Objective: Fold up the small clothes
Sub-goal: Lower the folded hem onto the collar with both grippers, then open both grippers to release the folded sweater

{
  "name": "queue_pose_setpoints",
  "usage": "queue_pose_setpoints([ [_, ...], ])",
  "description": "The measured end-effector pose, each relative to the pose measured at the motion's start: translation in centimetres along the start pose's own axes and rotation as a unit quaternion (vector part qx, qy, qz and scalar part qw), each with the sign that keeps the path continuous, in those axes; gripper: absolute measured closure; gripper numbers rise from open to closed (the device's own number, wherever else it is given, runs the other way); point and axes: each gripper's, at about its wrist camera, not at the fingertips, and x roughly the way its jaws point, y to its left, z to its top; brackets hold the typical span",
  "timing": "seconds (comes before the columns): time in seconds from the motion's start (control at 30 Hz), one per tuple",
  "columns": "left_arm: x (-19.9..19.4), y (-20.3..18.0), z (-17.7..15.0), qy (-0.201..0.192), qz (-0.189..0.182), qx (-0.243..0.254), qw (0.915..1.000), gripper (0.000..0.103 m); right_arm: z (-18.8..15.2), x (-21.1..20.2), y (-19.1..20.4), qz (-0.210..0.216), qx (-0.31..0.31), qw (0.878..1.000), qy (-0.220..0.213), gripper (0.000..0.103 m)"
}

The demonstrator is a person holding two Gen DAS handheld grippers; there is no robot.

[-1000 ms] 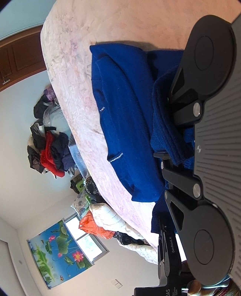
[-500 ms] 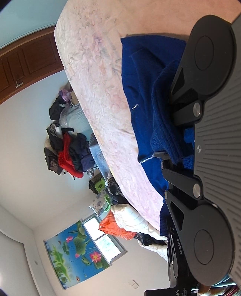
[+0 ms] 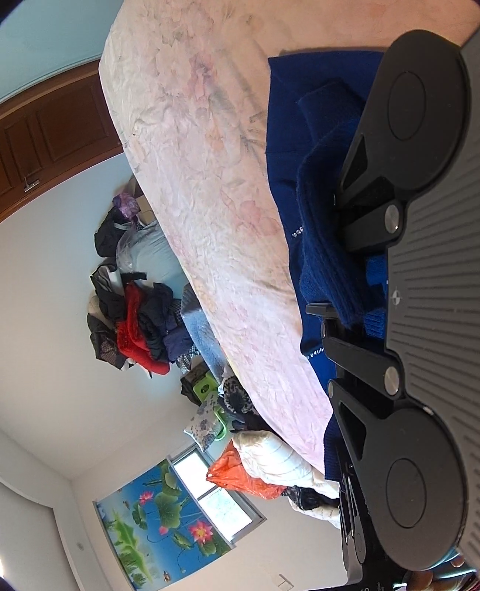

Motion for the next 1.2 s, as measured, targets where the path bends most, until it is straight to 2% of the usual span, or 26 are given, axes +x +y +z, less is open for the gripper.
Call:
queue_pose_setpoints([
  [0.27,3.8,0.3,0.6,0.035,-0.002,-0.010,0.9993,0.090,0.4,3.2,-1.6,-0.007,0.024,1.000,0.019,0.092],
  [0.97,7.9,0.3,1.6,0.063,-0.005,-0.019,0.9978,0.089,1.0,6.1,-3.8,-0.017,0.049,0.998,0.034,0.092],
  [1.07,8.8,0.8,1.9,0.068,-0.018,-0.031,0.9970,0.088,1.1,6.9,-4.4,-0.024,0.061,0.997,0.036,0.092],
  [1.13,9.5,1.3,2.1,0.079,-0.021,-0.044,0.9957,0.082,1.0,7.7,-5.1,-0.030,0.079,0.996,0.041,0.088],
  [1.2,9.6,1.8,2.3,0.074,-0.016,-0.054,0.9957,0.074,1.0,8.3,-5.9,-0.031,0.102,0.993,0.046,0.078],
])
